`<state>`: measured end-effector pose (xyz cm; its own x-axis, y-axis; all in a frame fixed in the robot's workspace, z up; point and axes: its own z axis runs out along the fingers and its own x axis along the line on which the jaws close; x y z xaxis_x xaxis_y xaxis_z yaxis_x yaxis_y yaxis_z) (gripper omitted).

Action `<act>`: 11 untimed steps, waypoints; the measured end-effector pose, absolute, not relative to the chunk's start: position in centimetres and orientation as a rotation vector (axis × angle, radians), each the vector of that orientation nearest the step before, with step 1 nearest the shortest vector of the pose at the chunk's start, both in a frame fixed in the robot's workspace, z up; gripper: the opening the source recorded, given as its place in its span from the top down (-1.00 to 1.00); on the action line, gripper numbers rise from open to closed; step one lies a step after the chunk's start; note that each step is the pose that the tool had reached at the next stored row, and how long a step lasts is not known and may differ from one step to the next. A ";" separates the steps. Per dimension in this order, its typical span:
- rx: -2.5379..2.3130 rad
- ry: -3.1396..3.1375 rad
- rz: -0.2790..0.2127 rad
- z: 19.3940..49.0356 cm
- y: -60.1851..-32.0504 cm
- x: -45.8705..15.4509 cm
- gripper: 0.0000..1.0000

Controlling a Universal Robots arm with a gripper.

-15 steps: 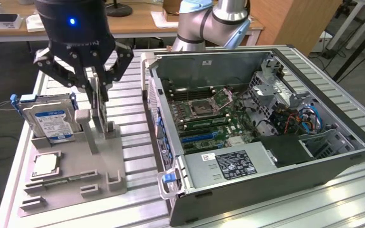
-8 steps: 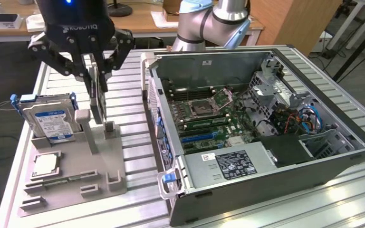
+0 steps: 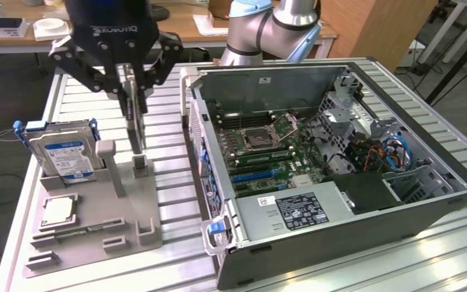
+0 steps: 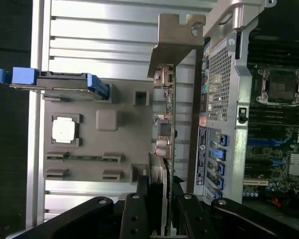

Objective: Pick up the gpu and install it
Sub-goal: 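Pick up the gpu and move the gpu toward the slot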

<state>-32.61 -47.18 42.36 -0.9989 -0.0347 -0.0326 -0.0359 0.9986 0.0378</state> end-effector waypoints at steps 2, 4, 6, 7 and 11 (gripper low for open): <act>-0.055 3.108 0.069 42.4 -47.2 -31.8 0.44; -0.055 3.108 0.078 42.4 -47.2 -31.1 0.44; -0.055 3.108 0.085 42.4 -47.2 -30.3 0.44; -0.055 3.108 0.088 42.4 -47.2 -30.0 0.44; -0.053 3.117 0.091 42.6 -47.2 -28.5 0.44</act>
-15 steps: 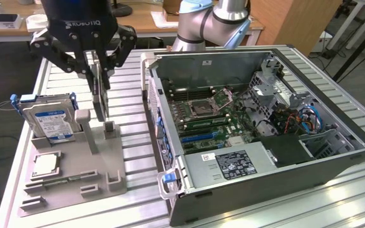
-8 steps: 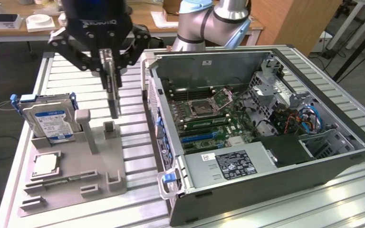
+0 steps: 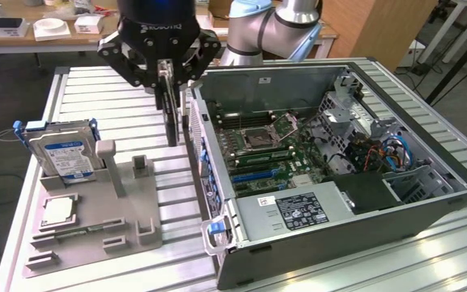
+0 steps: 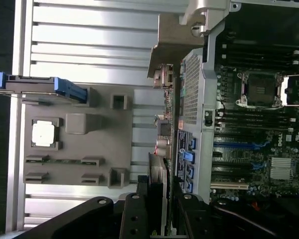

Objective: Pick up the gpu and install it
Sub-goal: 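Pick up the gpu and move the gpu toward the slot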

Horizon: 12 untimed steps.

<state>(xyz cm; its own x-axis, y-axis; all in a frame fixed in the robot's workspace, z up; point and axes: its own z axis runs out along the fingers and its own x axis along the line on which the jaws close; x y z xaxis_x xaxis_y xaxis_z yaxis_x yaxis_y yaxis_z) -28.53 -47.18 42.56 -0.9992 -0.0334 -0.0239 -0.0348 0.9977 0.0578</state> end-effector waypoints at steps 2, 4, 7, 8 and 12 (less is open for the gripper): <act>-0.053 3.127 0.091 42.7 -47.2 -28.1 0.44; -0.053 3.138 0.091 42.8 -47.2 -27.6 0.44; -0.052 3.148 0.091 42.9 -47.2 -26.8 0.44; -0.052 3.150 0.091 42.9 -47.2 -26.5 0.44; -0.052 3.158 0.092 42.9 -47.2 -25.3 0.44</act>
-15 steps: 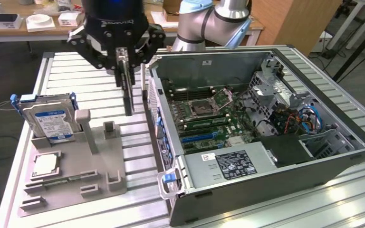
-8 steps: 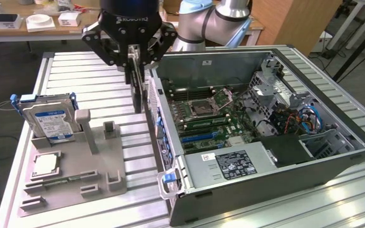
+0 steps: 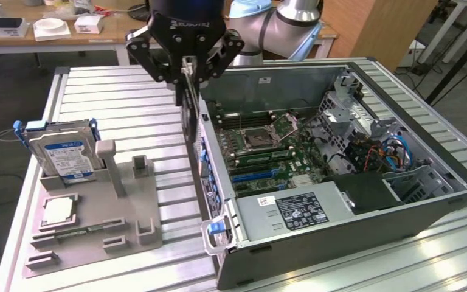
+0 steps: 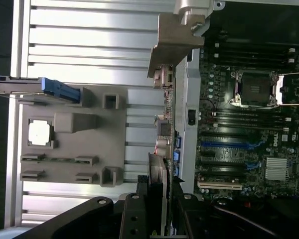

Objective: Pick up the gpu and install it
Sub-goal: 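Pick up the gpu and move the gpu toward the slot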

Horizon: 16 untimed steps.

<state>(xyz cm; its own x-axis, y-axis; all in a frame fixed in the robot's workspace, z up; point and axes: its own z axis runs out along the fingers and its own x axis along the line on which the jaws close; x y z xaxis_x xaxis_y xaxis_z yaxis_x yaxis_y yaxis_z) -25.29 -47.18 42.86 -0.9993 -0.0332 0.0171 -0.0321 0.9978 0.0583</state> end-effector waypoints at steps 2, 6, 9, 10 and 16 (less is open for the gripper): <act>0.051 -3.120 -0.091 42.9 -47.2 -24.7 0.44; 0.051 -3.119 -0.091 42.9 -47.2 -24.1 0.44; 0.051 -3.119 -0.091 42.9 -47.2 -24.0 0.44; 0.051 -3.119 -0.091 42.9 -47.2 -24.0 0.44; 0.051 -3.119 -0.091 42.9 -47.2 -23.9 0.44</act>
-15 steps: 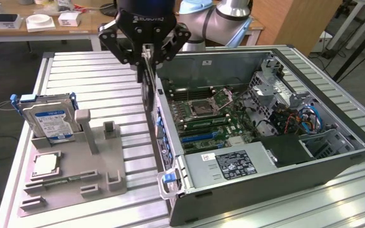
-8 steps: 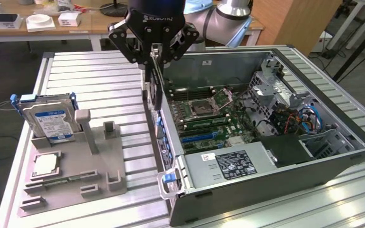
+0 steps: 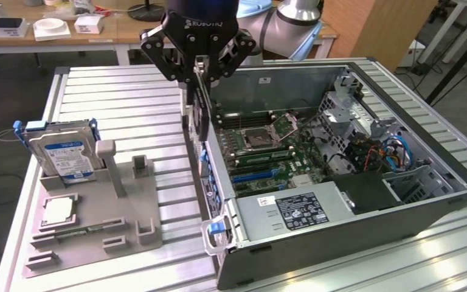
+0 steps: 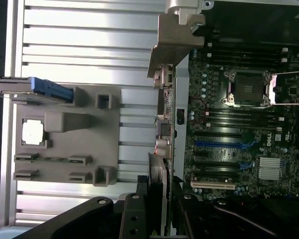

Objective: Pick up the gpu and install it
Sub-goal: 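Pick up the gpu and move the gpu toward the slot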

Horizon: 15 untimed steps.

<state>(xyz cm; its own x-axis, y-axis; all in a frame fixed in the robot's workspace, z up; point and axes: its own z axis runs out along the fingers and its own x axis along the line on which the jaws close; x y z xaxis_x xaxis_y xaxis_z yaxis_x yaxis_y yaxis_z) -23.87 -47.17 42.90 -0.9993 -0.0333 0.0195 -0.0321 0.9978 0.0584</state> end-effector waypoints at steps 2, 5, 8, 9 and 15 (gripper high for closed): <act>0.051 -3.119 -0.091 42.9 -47.2 -23.7 0.44; 0.051 -3.119 -0.091 42.9 -47.2 -23.5 0.44; 0.051 -3.119 -0.091 42.9 -47.2 -23.1 0.44; 0.051 -3.119 -0.091 42.9 -47.2 -23.0 0.44; 0.051 -3.119 -0.091 42.9 -47.2 -22.2 0.44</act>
